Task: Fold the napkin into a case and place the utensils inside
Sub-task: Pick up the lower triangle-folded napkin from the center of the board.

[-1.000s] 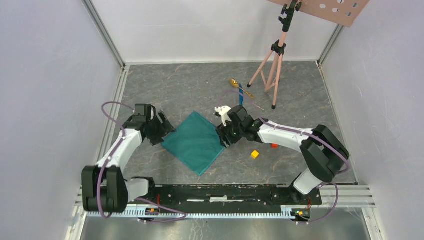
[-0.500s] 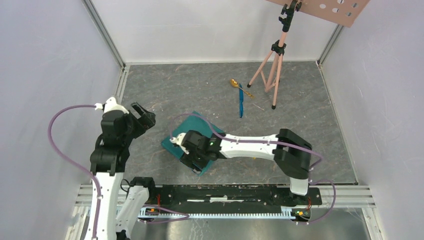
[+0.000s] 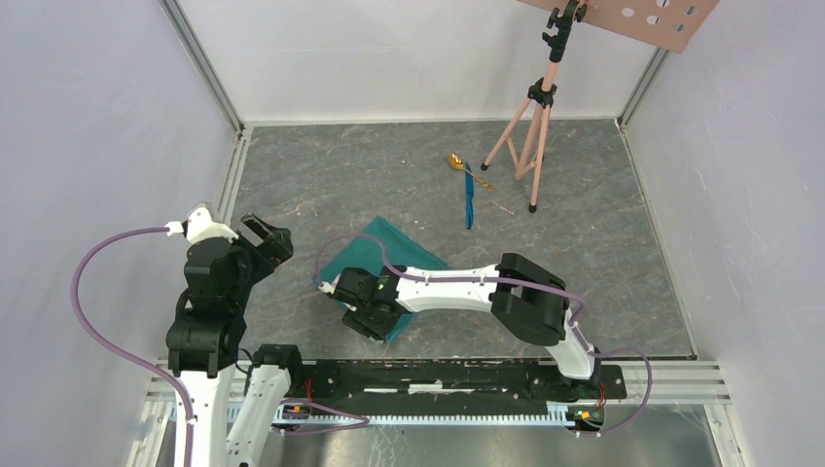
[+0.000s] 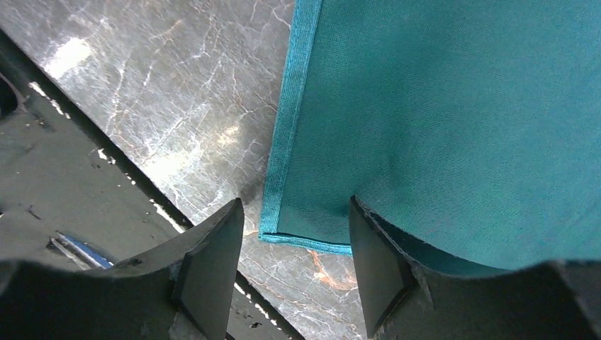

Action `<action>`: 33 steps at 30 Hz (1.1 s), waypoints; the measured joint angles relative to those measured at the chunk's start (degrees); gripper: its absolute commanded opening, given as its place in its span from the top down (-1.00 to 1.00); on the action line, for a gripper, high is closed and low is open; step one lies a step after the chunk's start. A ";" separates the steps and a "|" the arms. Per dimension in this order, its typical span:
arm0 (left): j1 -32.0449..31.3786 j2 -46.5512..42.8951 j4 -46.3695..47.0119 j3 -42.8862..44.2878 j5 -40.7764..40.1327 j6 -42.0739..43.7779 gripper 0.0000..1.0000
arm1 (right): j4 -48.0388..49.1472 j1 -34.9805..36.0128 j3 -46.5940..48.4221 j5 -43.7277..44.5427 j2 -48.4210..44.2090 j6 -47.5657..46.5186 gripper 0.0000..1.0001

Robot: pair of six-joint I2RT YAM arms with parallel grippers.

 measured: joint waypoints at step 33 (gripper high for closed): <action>0.04 7.72 4.59 -25.00 13.40 -22.16 -0.99 | 34.42 -16.26 -31.69 -20.74 -18.36 7.34 1.00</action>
